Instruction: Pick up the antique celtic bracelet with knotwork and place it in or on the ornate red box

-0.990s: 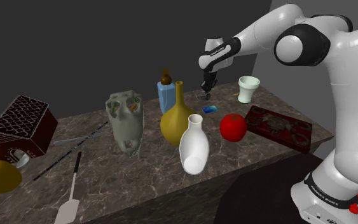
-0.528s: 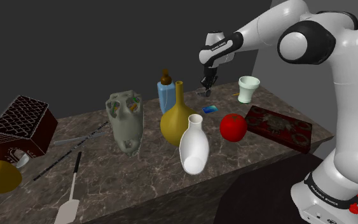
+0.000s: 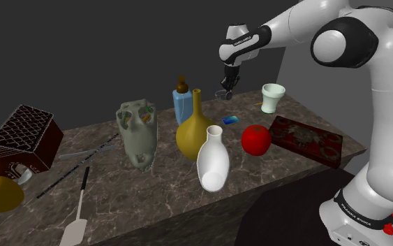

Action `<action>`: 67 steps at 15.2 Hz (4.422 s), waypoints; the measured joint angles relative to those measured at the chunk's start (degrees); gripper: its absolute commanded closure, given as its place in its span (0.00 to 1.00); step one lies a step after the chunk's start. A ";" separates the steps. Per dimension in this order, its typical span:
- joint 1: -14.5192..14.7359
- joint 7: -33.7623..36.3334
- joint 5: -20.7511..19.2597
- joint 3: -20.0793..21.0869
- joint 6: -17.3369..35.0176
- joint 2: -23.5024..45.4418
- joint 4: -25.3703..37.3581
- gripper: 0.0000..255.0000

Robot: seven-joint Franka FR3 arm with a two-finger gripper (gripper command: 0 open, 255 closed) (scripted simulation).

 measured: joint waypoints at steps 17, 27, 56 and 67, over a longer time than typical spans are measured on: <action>-0.51 -2.02 -2.03 -1.71 0.88 -17.57 -18.35 1.00; -2.59 -4.33 -6.18 -4.03 6.58 -37.85 -44.01 1.00; -15.74 -12.91 -19.69 -12.40 12.13 -67.27 -78.66 1.00; -15.77 -12.98 -19.77 -12.54 12.57 -66.96 -78.76 0.00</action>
